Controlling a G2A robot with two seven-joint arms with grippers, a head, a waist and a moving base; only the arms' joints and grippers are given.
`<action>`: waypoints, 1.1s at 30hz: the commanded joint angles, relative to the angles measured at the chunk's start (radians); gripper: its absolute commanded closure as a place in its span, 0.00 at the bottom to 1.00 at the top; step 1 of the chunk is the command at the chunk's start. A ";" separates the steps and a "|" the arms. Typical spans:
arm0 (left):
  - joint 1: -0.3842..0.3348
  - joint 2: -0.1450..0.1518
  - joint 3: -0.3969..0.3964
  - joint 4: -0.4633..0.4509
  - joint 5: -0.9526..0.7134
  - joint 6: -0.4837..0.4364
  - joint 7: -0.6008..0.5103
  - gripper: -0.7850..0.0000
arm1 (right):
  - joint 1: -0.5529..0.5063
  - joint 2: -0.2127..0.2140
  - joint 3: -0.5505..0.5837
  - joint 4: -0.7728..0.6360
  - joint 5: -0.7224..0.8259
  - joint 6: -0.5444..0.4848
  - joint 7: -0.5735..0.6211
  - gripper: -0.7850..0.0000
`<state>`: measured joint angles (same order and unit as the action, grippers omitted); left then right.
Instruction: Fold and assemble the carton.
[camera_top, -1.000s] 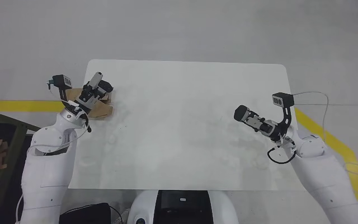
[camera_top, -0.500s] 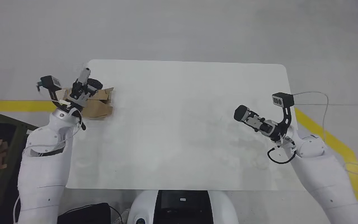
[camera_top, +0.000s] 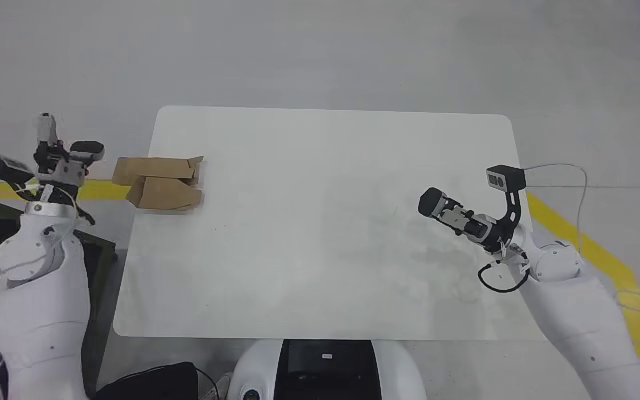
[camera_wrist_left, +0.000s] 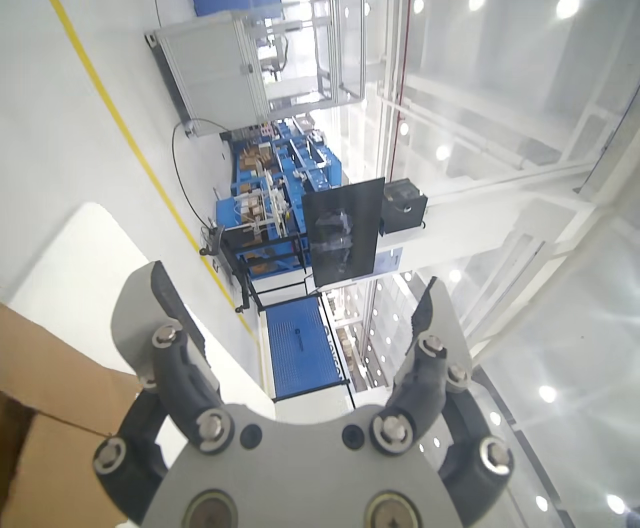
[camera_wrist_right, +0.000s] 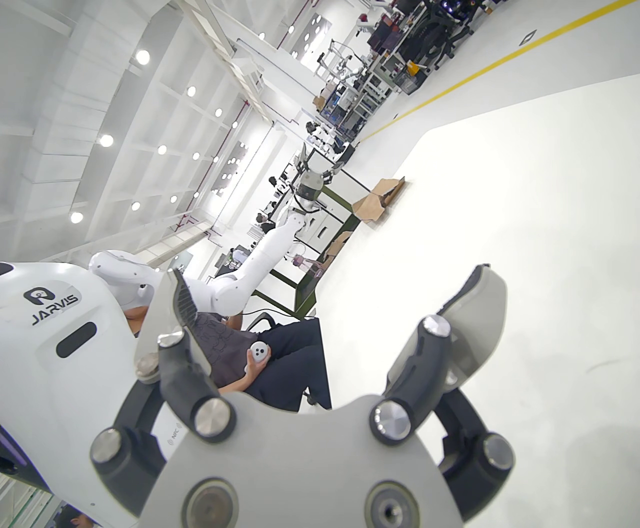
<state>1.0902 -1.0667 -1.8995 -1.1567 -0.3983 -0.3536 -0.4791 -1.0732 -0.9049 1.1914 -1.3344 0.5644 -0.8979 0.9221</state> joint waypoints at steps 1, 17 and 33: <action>-0.015 0.006 -0.020 0.035 0.014 0.003 0.019 0.00 | 0.000 0.000 0.000 0.000 0.000 0.000 0.000 0.00; -0.190 0.055 -0.085 0.460 0.170 0.107 0.148 0.00 | 0.000 0.000 0.000 0.000 0.000 0.000 0.000 0.00; -0.307 0.050 0.064 0.715 0.326 0.050 -0.025 0.00 | 0.000 0.000 0.000 0.000 0.000 0.000 0.000 0.00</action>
<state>0.7870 -1.0146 -1.8458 -0.4487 -0.0779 -0.2985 -0.4962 -1.0732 -0.9049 1.1914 -1.3344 0.5644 -0.8979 0.9221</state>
